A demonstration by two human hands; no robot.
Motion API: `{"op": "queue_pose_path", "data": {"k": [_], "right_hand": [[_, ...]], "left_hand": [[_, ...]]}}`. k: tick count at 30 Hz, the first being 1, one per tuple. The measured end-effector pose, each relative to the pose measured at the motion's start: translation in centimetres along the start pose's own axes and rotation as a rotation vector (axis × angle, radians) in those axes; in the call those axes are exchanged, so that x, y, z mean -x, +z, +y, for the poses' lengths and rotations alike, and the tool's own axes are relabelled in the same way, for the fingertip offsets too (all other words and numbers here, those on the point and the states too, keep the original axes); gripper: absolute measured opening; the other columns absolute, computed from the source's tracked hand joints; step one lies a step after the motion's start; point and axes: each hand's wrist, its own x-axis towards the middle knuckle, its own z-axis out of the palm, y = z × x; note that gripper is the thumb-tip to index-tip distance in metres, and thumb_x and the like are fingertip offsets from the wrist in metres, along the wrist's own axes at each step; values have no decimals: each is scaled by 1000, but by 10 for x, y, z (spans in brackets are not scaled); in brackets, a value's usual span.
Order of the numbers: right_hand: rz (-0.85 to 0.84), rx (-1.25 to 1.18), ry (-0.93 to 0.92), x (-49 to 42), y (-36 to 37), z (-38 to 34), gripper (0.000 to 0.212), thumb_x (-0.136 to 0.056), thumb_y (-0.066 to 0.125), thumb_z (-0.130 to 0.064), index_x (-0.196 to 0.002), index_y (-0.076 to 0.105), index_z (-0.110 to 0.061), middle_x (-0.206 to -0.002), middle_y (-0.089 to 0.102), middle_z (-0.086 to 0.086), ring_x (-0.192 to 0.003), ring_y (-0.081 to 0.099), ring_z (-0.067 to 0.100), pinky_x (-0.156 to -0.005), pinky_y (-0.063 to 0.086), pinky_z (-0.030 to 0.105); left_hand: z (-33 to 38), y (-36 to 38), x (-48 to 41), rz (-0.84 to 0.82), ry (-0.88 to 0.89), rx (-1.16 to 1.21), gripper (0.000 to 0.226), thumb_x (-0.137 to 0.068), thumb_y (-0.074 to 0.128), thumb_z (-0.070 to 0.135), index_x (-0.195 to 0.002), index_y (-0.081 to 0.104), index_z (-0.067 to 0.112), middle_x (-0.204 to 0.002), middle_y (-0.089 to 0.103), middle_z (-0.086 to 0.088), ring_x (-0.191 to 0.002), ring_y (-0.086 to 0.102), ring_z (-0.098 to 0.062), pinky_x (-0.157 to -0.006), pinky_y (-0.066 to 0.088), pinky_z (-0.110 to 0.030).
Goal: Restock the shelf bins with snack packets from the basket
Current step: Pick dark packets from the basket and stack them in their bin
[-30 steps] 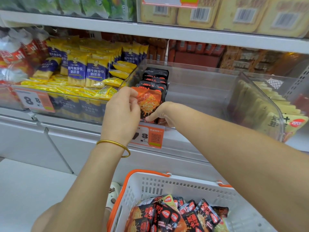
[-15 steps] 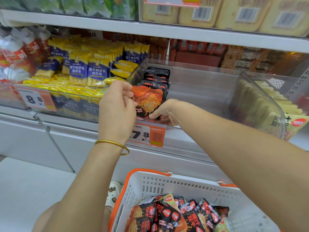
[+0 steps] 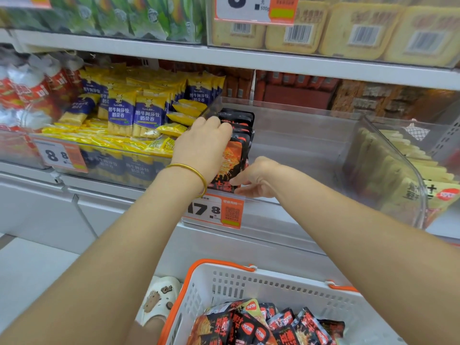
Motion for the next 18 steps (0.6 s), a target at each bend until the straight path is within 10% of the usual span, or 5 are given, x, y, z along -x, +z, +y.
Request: {"op": "queue_pose_path", "data": {"k": [7, 14, 18], "right_hand": [[-12, 48, -25, -7, -2, 0, 45, -80, 72, -2, -121, 53, 0, -117, 58, 17, -82, 60, 25, -83, 56, 37], [-72, 15, 56, -1, -11, 7, 38, -79, 74, -8, -112, 55, -3, -94, 60, 12, -90, 60, 26, -100, 46, 42], [-196, -234, 149, 6, -20, 9, 8, -85, 67, -5, -89, 60, -4, -90, 66, 15, -72, 64, 28, -71, 54, 41]], "left_hand": [[-5, -14, -12, -111, 119, -191, 22, -90, 60, 16, -89, 38, 16, -97, 54, -7, -104, 45, -28, -68, 39, -36], [-16, -29, -2, 45, 17, 224, 23, -89, 59, 12, -86, 37, 12, -77, 52, -10, -75, 51, -34, -63, 44, -43], [-14, -26, 6, 102, -35, 290, 25, -91, 58, 12, -85, 34, 10, -66, 42, -3, -70, 50, -34, -61, 43, -42]]}}
